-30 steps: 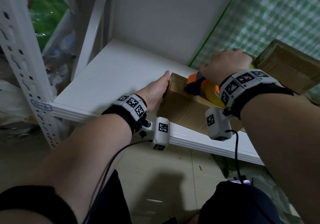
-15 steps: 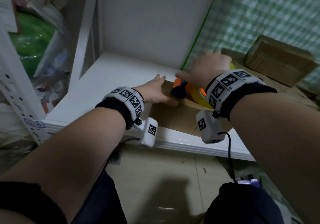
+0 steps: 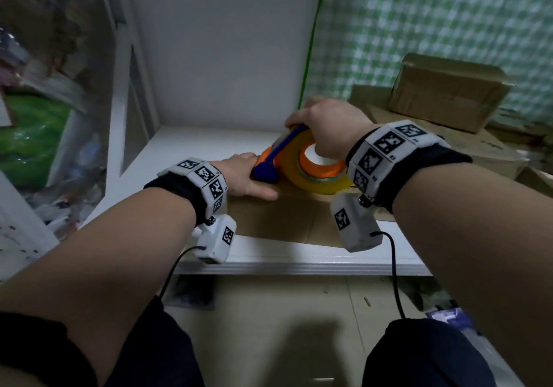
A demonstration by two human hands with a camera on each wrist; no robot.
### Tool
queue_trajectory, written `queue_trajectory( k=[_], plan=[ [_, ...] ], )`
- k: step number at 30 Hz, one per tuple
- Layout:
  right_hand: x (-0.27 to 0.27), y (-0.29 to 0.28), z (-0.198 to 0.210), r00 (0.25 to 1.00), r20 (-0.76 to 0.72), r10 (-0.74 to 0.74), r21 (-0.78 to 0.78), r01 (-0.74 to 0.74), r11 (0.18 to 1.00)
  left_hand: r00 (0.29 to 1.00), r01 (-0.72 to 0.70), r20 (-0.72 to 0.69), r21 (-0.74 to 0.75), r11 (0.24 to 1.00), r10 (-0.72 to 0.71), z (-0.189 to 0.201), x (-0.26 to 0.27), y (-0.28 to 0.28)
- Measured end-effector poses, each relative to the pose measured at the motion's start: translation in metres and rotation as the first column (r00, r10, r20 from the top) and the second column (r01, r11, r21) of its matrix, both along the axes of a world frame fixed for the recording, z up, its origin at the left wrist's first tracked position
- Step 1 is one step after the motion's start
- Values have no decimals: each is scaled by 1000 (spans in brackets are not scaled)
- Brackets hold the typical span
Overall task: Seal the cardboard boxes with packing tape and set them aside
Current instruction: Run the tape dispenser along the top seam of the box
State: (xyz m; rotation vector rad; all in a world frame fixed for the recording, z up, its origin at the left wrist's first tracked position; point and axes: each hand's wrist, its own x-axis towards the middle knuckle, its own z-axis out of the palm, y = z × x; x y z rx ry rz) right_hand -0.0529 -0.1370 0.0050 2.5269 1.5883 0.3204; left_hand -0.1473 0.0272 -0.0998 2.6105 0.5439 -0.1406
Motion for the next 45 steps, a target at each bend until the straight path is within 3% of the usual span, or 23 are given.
queue_trajectory(
  k=[6, 15, 23, 31, 39, 45],
  plan=[
    [24, -29, 3, 999, -16, -29, 48, 30, 998, 999, -7, -45, -1, 1000, 7, 2, 2, -3],
    [41, -61, -1, 997, 70, 38, 63, -42, 997, 996, 52, -74, 87, 995, -46, 13, 7, -15],
    [66, -109, 5, 986, 154, -60, 9, 59, 998, 971, 112, -231, 230, 967, -58, 23, 17, -13],
    [57, -96, -2, 977, 211, -29, 3, 29, 1000, 911, 204, -406, 300, 932, -69, 40, 42, -28],
    [55, -91, -3, 978, 204, -30, -7, 33, 999, 942, 262, -257, 161, 951, -216, 37, 68, -71],
    [42, -81, 0, 979, 204, -11, 1, 11, 1000, 946, 244, -271, 233, 941, -178, 37, 65, -67]
  ],
)
